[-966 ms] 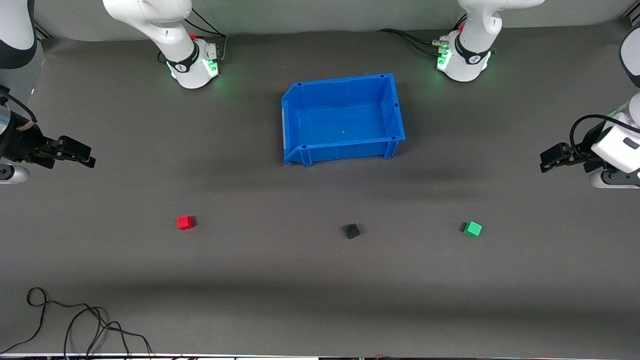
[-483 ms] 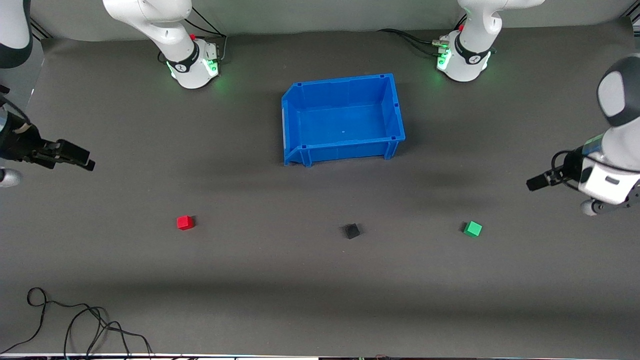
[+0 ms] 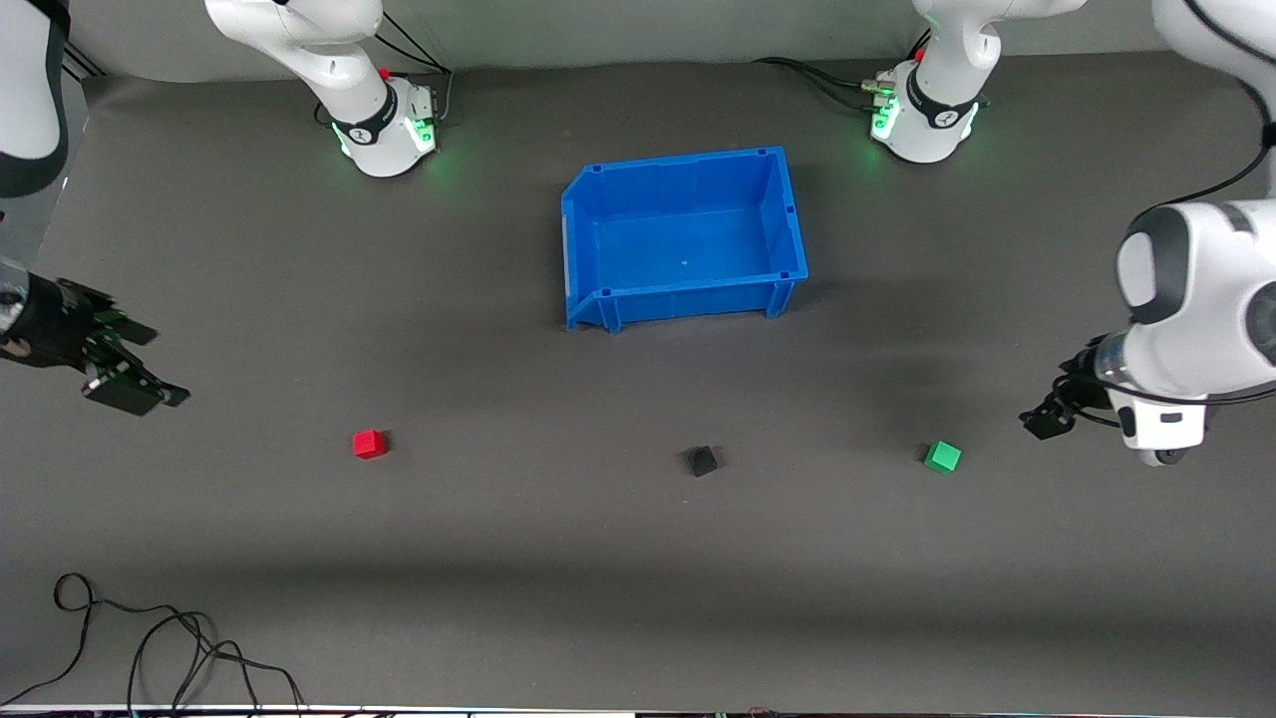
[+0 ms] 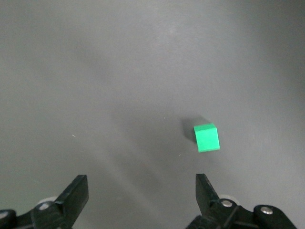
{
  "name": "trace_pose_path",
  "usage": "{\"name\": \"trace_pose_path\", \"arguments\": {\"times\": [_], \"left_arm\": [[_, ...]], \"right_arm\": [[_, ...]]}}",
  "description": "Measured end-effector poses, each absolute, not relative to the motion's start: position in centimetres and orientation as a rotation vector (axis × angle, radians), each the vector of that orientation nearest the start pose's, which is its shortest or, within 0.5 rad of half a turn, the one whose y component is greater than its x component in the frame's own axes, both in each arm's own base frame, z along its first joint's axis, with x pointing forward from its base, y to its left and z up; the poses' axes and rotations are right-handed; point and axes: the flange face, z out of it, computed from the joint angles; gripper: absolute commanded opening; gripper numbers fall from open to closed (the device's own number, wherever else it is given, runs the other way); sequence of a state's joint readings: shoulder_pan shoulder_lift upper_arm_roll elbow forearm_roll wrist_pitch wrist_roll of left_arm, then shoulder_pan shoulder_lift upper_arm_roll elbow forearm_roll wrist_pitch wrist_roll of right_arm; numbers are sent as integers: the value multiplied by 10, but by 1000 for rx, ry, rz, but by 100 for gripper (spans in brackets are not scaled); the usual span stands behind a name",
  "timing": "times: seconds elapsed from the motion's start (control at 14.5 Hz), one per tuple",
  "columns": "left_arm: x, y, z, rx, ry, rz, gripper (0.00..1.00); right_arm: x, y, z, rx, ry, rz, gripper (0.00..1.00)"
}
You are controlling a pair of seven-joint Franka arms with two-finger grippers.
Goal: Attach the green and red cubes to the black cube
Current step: 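Reach the left gripper toward the green cube while the right gripper reaches the red cube, then grasp the green cube with the left gripper while the right gripper grasps the red cube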
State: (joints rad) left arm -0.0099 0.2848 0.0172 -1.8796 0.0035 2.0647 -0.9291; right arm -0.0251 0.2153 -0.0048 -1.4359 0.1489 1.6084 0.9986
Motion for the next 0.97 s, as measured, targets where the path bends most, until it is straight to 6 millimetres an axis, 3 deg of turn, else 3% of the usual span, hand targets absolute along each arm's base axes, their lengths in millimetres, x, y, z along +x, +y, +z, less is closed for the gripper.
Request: {"name": "trace_pose_path", "arguments": {"times": [0.21, 0.55, 0.76, 0.97], "left_arm": [[611, -14, 311, -2661, -1596, 71, 98], [632, -20, 234, -2753, -1479, 25, 97], [645, -17, 217, -2786, -1515, 74, 94], [660, -21, 215, -2802, -1543, 71, 91]], "right_arm": [[637, -7, 522, -2473, 1688, 316, 100], [668, -31, 408, -2311, 1803, 441, 100], [668, -32, 337, -2190, 1867, 438, 100], [657, -32, 274, -2132, 1931, 443, 100]]}}
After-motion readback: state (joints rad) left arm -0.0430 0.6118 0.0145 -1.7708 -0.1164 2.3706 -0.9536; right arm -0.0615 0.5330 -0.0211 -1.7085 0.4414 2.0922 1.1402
